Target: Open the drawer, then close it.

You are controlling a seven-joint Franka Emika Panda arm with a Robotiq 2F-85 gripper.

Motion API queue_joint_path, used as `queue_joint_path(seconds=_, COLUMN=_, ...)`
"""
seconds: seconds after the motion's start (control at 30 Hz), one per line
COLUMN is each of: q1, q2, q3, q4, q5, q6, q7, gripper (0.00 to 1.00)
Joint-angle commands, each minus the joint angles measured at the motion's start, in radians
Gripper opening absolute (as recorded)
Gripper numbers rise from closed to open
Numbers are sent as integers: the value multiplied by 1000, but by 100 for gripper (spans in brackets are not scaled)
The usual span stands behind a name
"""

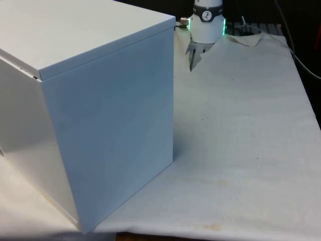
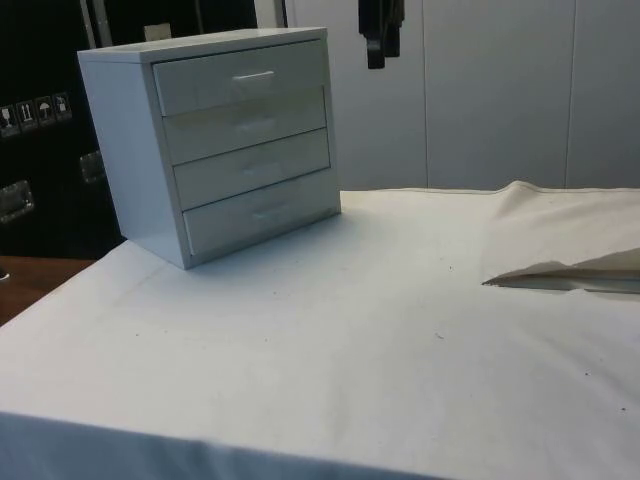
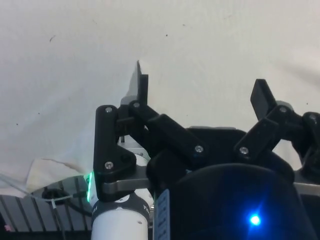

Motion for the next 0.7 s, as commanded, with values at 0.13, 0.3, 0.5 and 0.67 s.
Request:
queue_joint_path(seconds=0.13, q1=0, q2=0, q3=1, q4=2, q5=-2, q6=2, q7=1, gripper=100)
queue_joint_path(seconds=0.3, q1=7, q2=24, q3=1, q4=20, q5=6, q6=7, q7=2, gripper=100)
queue_joint_path(seconds=0.5, q1=11, q2=71, q3=2, q4=61, q5=19, q6=20, q7=-5, gripper=100)
queue_joint_path(seconds=0.67, q1=13, q2=93, q3=3, q4=86, q5=24, q6=20, q7=-13, gripper=100)
